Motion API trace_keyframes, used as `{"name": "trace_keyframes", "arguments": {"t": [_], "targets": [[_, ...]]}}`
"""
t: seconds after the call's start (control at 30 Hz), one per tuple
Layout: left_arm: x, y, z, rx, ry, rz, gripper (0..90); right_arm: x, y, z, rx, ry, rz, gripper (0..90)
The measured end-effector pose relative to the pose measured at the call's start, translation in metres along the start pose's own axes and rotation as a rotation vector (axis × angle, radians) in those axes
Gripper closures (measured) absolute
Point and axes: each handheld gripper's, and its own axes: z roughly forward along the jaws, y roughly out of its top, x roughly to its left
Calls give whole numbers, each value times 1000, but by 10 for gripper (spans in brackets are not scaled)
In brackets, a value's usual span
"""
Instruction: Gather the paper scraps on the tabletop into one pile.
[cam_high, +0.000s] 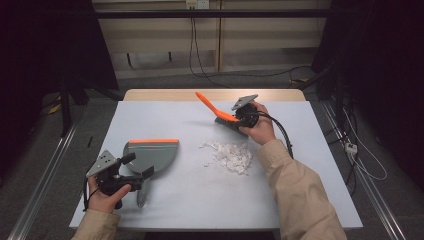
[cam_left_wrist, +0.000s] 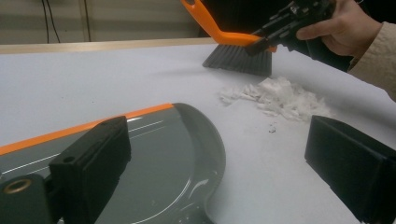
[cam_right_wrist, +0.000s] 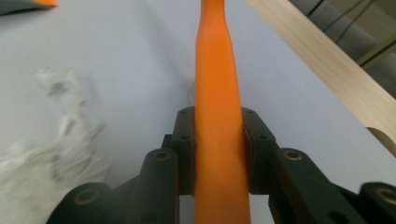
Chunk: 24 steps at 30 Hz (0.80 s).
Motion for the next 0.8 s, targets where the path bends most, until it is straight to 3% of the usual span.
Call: {"name": "trace_keyframes", "arguments": {"t": [0.13, 0.3, 0.33, 0.47, 0.53, 0.57, 0.6, 0.7, 0.73, 0.8], "targets": [[-2, 0, 1, 2, -9, 6, 66, 9, -7, -13, -1, 68, -50, 716], [-1, 0, 1, 4, -17, 5, 66, 20, -14, -33, 16, 130, -64, 716], [-1, 0, 1, 4, -17, 5, 66, 22, -15, -38, 14, 123, -74, 715], [0, 1, 1, -1, -17, -1, 66, 21, -14, -53, -19, 106, -33, 715], [-1, 1, 2, -4, -22, 1, 66, 16, -13, -60, -33, 72, 1, 715], [-1, 2, 2, -4, -23, 1, 66, 16, -13, -60, -33, 72, 1, 715], [-2, 2, 2, -2, -23, 7, 66, 11, -16, -59, -47, 64, 44, 715], [-1, 1, 3, 1, -21, 1, 66, 6, -22, -52, -48, 2, 77, 715], [-1, 1, 3, 1, -21, 1, 66, 6, -22, -52, -48, 2, 77, 715], [-1, -1, 3, 0, -18, -9, 66, 1, -24, -41, -83, -43, 104, 715]]}}
